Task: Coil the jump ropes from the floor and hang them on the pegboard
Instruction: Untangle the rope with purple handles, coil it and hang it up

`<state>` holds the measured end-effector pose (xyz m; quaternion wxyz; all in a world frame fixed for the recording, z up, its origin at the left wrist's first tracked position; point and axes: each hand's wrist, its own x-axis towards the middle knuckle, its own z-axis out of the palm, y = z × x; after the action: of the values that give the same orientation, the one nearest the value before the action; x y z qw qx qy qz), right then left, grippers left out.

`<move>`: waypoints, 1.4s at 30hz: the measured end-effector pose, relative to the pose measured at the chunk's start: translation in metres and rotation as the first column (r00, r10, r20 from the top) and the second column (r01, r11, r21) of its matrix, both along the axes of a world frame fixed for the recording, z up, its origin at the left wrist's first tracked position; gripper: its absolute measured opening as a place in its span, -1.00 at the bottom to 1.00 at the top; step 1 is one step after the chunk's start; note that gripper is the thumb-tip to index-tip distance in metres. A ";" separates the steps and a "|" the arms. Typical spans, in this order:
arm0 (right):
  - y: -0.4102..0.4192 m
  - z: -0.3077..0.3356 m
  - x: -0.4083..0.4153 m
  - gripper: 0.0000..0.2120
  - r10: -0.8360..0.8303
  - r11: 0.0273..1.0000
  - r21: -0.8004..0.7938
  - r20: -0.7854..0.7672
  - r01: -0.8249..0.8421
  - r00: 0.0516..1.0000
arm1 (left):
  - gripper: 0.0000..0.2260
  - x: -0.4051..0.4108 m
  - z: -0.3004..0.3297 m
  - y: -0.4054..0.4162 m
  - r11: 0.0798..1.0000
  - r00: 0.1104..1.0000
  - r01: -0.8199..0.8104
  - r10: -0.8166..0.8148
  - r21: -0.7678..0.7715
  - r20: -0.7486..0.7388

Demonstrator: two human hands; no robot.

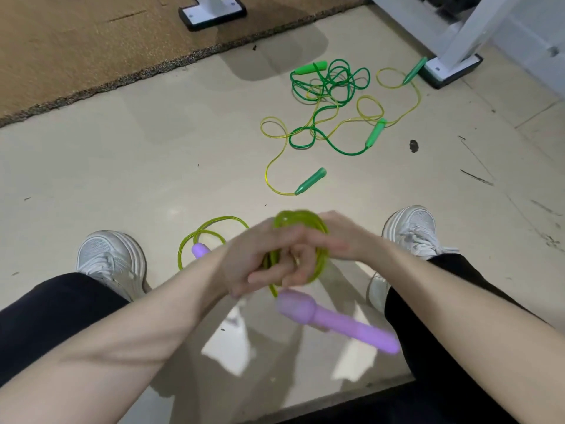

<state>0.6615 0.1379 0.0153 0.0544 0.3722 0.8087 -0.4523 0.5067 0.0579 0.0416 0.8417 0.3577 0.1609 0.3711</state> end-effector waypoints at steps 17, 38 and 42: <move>0.015 -0.009 0.007 -0.80 -0.830 0.462 -0.573 -0.010 0.677 0.558 | -0.84 -0.059 -0.026 0.039 0.341 0.502 -0.829 0.804 -0.443 -0.320; 0.056 0.032 0.016 -0.84 -0.954 0.226 -0.963 -0.249 0.145 -0.166 | -0.57 -0.071 -0.058 0.024 0.980 -0.092 0.147 0.148 0.134 -0.985; 0.068 0.038 0.007 -0.89 -0.943 0.280 -0.945 -0.303 0.167 -0.135 | -0.68 -0.055 -0.036 0.015 0.993 0.174 0.117 -0.039 -0.018 -0.984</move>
<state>0.6689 0.2058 0.0535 -0.5258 0.3329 0.1477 -0.7687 0.4522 0.0725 0.0060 0.5492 0.5456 0.6328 0.0170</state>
